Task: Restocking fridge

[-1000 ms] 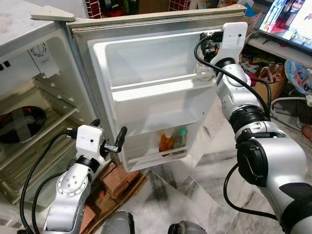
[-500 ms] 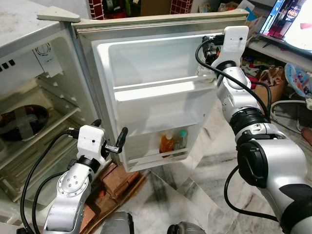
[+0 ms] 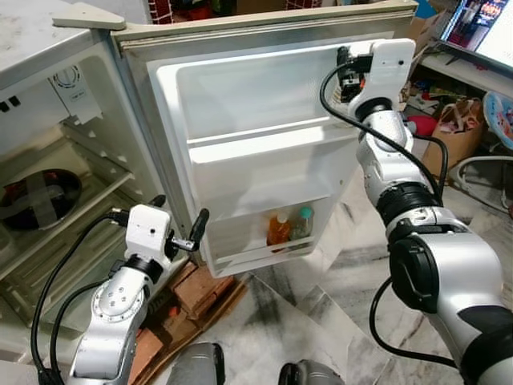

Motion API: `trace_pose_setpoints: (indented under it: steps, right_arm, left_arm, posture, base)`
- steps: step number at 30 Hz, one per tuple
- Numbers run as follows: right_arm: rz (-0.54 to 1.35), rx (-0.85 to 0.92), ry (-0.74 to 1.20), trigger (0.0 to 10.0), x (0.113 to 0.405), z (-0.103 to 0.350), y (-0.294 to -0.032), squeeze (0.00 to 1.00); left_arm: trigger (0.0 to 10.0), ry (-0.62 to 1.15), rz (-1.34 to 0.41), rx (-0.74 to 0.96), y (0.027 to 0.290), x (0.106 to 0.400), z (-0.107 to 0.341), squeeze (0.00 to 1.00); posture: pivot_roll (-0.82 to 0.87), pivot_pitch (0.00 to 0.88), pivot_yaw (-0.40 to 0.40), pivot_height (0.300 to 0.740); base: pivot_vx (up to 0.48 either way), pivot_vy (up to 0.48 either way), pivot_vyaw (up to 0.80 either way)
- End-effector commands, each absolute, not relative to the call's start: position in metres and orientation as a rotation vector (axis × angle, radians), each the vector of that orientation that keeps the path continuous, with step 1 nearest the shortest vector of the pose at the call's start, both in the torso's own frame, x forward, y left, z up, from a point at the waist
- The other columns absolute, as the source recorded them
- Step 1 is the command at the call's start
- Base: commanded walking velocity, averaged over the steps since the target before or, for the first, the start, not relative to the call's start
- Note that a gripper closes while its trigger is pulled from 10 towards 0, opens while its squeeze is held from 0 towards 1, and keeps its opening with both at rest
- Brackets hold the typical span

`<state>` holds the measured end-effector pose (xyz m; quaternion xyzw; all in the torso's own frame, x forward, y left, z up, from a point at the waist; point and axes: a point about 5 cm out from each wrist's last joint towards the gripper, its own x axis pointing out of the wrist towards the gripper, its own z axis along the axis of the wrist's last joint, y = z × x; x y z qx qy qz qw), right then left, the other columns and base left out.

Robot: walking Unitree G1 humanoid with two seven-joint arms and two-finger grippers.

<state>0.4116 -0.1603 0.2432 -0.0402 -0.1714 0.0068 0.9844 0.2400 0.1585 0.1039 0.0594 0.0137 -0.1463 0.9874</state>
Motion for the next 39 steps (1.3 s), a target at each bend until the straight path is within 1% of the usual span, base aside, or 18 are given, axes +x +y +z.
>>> trace_pose_setpoints:
  steps: [1,4,9,11,19,22,26,31,35,36,38,39]
  right_arm:
    - [-0.090,-0.061,-0.408,10.0,0.413,0.273,-0.188,0.00]
    - [-0.111,-0.054,-0.395,10.0,0.415,0.286,-0.196,0.00]
    - [-0.129,-0.042,-0.417,10.0,0.414,0.294,-0.203,0.00]
    - [-0.115,0.007,-0.457,10.0,0.413,0.301,-0.205,0.00]
    - [-0.091,0.039,-0.534,10.0,0.410,0.313,-0.206,0.00]
    - [-0.111,-0.011,-0.424,10.0,0.415,0.299,-0.207,0.00]
    - [-0.117,-0.026,-0.338,10.0,0.416,0.283,-0.207,0.00]
    - [-0.121,-0.023,-0.259,10.0,0.417,0.267,-0.209,0.00]
    - [-0.114,-0.016,-0.238,10.0,0.417,0.263,-0.209,0.00]
    - [-0.113,-0.016,-0.236,10.0,0.417,0.263,-0.209,0.98]
    - [-0.112,-0.022,-0.233,10.0,0.418,0.263,-0.208,0.98]
    - [-0.108,-0.025,-0.226,10.0,0.418,0.262,-0.208,0.83]
  left_arm:
    - [10.0,0.050,-0.308,0.126,0.158,0.239,0.100,0.00]
    - [10.0,0.052,-0.307,0.127,0.157,0.240,0.100,0.00]
    - [10.0,0.051,-0.303,0.127,0.157,0.239,0.100,0.00]
    - [10.0,0.051,-0.301,0.127,0.157,0.239,0.100,0.00]
    - [10.0,0.052,-0.304,0.126,0.156,0.239,0.100,0.00]
    - [10.0,0.055,-0.308,0.128,0.156,0.239,0.100,0.00]
    - [10.0,0.056,-0.310,0.129,0.156,0.239,0.100,0.00]
    - [10.0,0.059,-0.311,0.131,0.157,0.238,0.100,0.00]
    - [10.0,0.060,-0.314,0.133,0.157,0.239,0.100,0.00]
    - [10.0,0.061,-0.315,0.133,0.157,0.239,0.100,0.00]
    - [10.0,0.061,-0.315,0.133,0.157,0.239,0.100,0.00]
    - [10.0,0.061,-0.316,0.133,0.157,0.239,0.099,0.00]
  posture:
    - [0.07,0.105,-0.014,0.740]
    - [0.07,0.105,-0.018,0.740]
    - [0.08,0.105,-0.022,0.740]
    - [0.08,0.105,-0.024,0.740]
    - [0.08,0.104,-0.023,0.740]
    - [0.07,0.106,-0.020,0.740]
    - [0.07,0.106,-0.020,0.740]
    - [0.08,0.106,-0.016,0.740]
    - [0.08,0.106,-0.016,0.740]
    - [0.08,0.104,-0.016,0.740]
    - [0.08,0.104,-0.016,0.740]
    - [0.08,0.104,-0.016,0.740]
  base:
    - [0.000,0.000,0.00]
    - [0.000,0.000,0.00]
    - [0.000,0.000,0.00]
    - [0.000,0.000,0.00]
    - [0.000,0.000,0.00]
    - [0.000,0.000,0.00]
    - [0.000,0.000,0.00]
    - [0.000,0.000,0.00]
    - [0.000,0.000,0.00]
    - [0.000,0.000,0.00]
    - [0.000,0.000,0.00]
    - [0.000,0.000,0.00]
